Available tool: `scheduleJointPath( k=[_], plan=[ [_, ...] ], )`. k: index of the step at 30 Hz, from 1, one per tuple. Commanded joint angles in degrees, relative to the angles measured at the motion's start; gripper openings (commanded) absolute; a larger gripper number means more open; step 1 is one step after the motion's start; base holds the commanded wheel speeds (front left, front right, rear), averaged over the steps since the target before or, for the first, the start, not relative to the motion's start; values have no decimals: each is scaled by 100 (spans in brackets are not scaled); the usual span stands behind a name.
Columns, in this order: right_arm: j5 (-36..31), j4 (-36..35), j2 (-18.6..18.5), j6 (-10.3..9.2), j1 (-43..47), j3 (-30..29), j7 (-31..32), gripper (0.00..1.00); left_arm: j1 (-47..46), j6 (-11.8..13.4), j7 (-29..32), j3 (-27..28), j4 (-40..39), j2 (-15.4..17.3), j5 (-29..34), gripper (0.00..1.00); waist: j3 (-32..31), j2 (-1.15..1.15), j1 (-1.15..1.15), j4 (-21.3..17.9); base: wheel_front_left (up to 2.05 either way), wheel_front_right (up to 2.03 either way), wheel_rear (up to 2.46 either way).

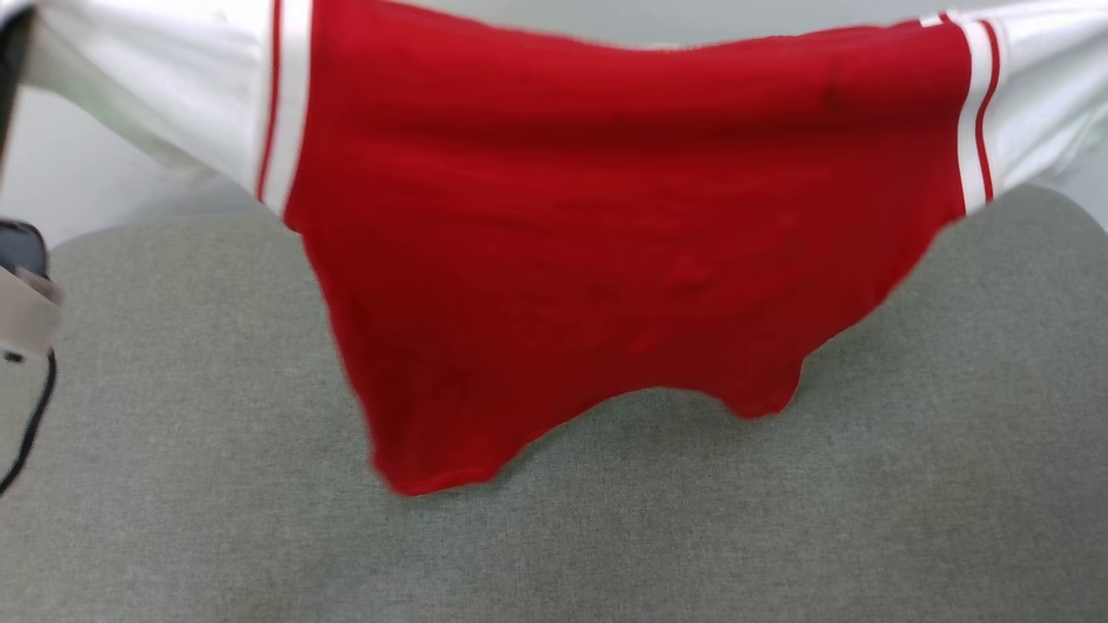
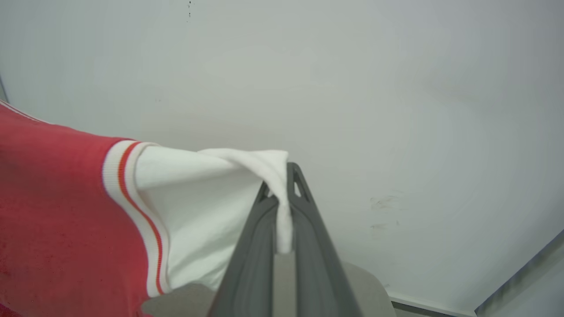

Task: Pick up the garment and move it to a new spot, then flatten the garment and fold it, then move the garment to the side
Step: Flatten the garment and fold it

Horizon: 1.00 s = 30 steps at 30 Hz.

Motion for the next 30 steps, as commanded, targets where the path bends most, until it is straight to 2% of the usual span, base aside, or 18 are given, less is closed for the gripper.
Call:
scheduleJointPath(
  k=[1, 7, 16, 22, 24, 30],
  plan=[
    [-41, 38, 10, -4, -241, 3, -195, 0, -206, 43, -113, 102, -8, -26, 78, 0, 106, 0, 1, -10, 0, 0, 0],
    [-206, 398, 1, -4, -916, 120, -671, 0, -959, -100, -326, 135, 272, -169, 143, 0, 582, 0, 1, -26, 0, 0, 0],
    [-697, 1209, -20, -4, -2485, 553, -1217, 0, -2853, -637, -395, -208, 1275, -500, 380, 0, 1671, 0, 1, -24, 0, 0, 0],
    [-1111, 2164, 315, -4, -3781, 732, -1994, 0, -4340, -971, -501, -436, 2280, -816, 642, 0, 2386, 0, 1, -69, 0, 0, 0],
    [-1204, 2323, 344, -4, -4010, 764, -2135, 0, -4579, -1006, -546, -464, 2448, -892, 681, 0, 2504, 0, 1, -61, 0, 0, 0],
    [-1666, 3421, 685, -5, -5227, 667, -2783, 0, -5905, -1175, -1014, -627, 3598, -1399, 988, 0, 3065, 0, 1, 26, 0, 0, 0]
  ],
)
